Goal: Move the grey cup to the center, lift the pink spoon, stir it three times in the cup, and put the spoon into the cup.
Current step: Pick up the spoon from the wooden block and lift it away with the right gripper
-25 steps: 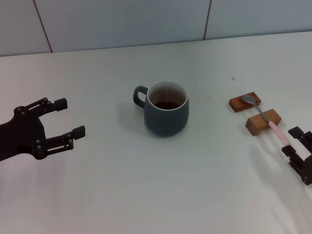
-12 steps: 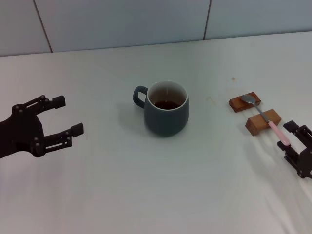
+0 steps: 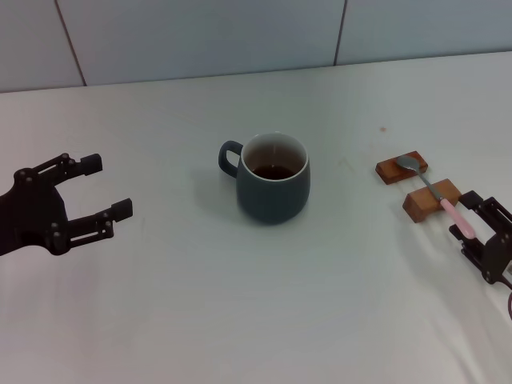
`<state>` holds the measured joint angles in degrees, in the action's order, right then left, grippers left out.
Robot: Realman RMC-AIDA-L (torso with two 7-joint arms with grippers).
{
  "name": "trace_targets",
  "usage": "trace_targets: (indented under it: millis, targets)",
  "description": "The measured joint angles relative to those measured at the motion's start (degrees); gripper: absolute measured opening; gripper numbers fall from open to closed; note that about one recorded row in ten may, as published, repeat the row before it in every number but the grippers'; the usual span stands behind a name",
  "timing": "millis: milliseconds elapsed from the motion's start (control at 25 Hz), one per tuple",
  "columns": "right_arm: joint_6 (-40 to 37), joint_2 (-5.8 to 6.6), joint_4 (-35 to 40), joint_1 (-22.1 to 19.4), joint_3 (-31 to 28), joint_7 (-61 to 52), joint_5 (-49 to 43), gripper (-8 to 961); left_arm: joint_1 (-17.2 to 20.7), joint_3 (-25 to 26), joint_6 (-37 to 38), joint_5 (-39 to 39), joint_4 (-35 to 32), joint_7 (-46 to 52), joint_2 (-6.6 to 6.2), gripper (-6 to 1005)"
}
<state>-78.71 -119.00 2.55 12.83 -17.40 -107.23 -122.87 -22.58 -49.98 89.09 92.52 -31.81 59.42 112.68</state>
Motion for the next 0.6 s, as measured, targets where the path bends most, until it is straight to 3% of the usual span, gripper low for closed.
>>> trace_targets:
  millis: [560, 600]
  targets:
    - [1.42, 0.0, 0.0, 0.53, 0.0, -1.51, 0.0, 653, 0.0, 0.59, 0.12, -0.05, -0.01, 0.0, -0.09, 837]
    - [1.42, 0.0, 0.0, 0.53, 0.0, -1.51, 0.0, 611, 0.0, 0.59, 0.12, -0.05, -0.01, 0.0, -0.09, 837]
